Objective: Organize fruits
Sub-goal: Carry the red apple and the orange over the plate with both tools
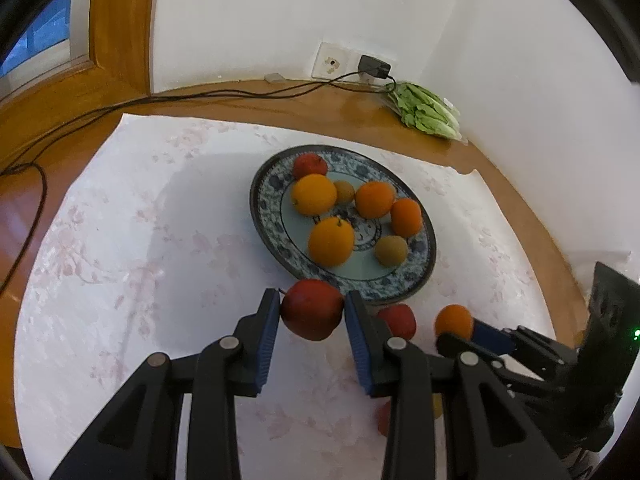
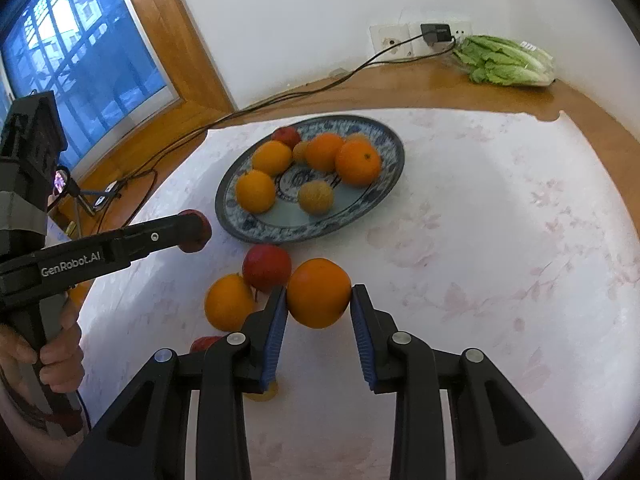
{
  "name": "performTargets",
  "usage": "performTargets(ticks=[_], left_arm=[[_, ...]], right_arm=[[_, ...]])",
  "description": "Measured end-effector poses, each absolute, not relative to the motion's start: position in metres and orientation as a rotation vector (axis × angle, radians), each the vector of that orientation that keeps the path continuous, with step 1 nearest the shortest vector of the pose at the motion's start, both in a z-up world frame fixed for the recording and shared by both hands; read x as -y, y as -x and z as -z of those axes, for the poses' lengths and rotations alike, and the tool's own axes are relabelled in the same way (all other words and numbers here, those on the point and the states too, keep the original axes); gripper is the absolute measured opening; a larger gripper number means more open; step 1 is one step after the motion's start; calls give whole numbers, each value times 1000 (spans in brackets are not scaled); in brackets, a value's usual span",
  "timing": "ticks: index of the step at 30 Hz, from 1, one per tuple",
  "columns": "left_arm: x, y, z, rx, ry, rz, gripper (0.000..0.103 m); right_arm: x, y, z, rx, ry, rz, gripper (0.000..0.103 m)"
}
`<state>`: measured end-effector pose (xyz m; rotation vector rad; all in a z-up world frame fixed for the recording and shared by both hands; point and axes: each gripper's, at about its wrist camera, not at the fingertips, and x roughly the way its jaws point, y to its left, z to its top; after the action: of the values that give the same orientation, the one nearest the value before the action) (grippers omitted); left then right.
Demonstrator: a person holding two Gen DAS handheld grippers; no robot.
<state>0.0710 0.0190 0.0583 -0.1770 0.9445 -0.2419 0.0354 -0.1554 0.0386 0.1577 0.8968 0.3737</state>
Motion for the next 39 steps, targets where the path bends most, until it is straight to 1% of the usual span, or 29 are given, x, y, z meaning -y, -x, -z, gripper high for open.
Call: performTargets(ticks=[11,19,25,39], left_arm=[[-19,-92,-68,-908,121,213,35],[-17,-117,-61,-908,105,193,35],[-16,-128,-52,-923,113,197,35],[-14,-142,-47,-890,126,205,35]], right_arm=[[162,-49,-56,-865,-129,-343,33],[157,-68,-59,-854,-86,-326,33],[152,-81,-55,-856,-73,-324,33],[144,-98,-45,-834,-49,-304,33]])
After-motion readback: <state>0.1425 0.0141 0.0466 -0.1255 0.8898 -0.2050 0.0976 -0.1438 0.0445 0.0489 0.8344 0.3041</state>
